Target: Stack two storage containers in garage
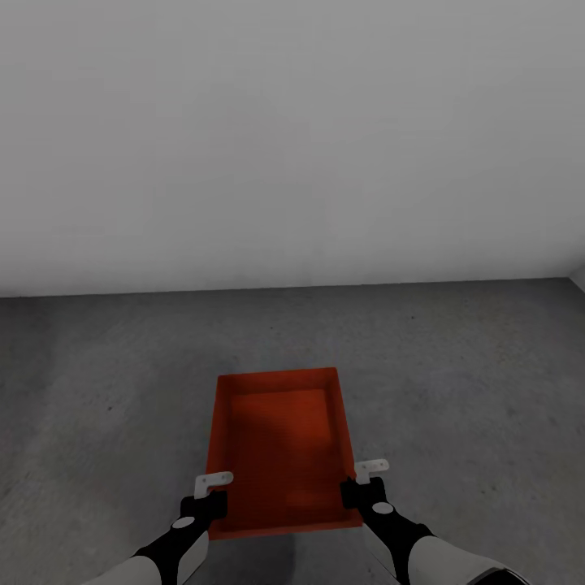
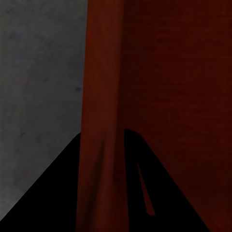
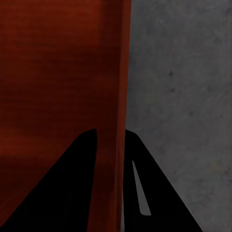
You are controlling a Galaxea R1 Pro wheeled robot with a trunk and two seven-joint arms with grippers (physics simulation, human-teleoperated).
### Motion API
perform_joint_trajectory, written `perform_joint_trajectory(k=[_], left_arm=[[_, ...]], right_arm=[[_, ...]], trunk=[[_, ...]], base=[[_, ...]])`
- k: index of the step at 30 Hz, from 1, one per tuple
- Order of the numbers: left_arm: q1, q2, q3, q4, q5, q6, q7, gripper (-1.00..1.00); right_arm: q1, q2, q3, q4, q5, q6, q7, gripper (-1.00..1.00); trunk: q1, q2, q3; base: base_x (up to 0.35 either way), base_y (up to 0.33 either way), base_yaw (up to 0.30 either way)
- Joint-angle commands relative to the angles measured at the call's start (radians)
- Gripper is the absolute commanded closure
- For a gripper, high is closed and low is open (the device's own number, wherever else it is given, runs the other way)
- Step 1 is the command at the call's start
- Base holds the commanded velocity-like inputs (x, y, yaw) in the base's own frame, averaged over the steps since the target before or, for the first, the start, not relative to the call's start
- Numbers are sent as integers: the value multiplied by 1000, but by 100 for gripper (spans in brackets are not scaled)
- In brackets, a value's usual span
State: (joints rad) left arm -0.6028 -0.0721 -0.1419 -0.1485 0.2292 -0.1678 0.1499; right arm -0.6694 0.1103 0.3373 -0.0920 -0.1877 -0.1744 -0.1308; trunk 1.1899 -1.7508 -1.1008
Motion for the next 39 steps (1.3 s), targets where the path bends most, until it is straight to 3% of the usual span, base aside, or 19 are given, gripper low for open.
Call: perform_joint_trajectory(k=[1, 14, 39], left_arm=[[0, -8, 36, 3, 13, -4, 10, 100], [0, -8, 35, 3, 13, -4, 10, 100], [0, -8, 36, 6, 13, -4, 10, 100]], right_arm=[[-1, 17, -73, -26, -26, -5, -6, 100], [-1, 17, -72, -26, -25, -5, -8, 100], [-1, 17, -73, -26, -27, -23, -7, 100]], trunk=[[0, 0, -1], [0, 0, -1], [0, 0, -1]], base=[[0, 0, 0], [0, 0, -140], [0, 0, -6]])
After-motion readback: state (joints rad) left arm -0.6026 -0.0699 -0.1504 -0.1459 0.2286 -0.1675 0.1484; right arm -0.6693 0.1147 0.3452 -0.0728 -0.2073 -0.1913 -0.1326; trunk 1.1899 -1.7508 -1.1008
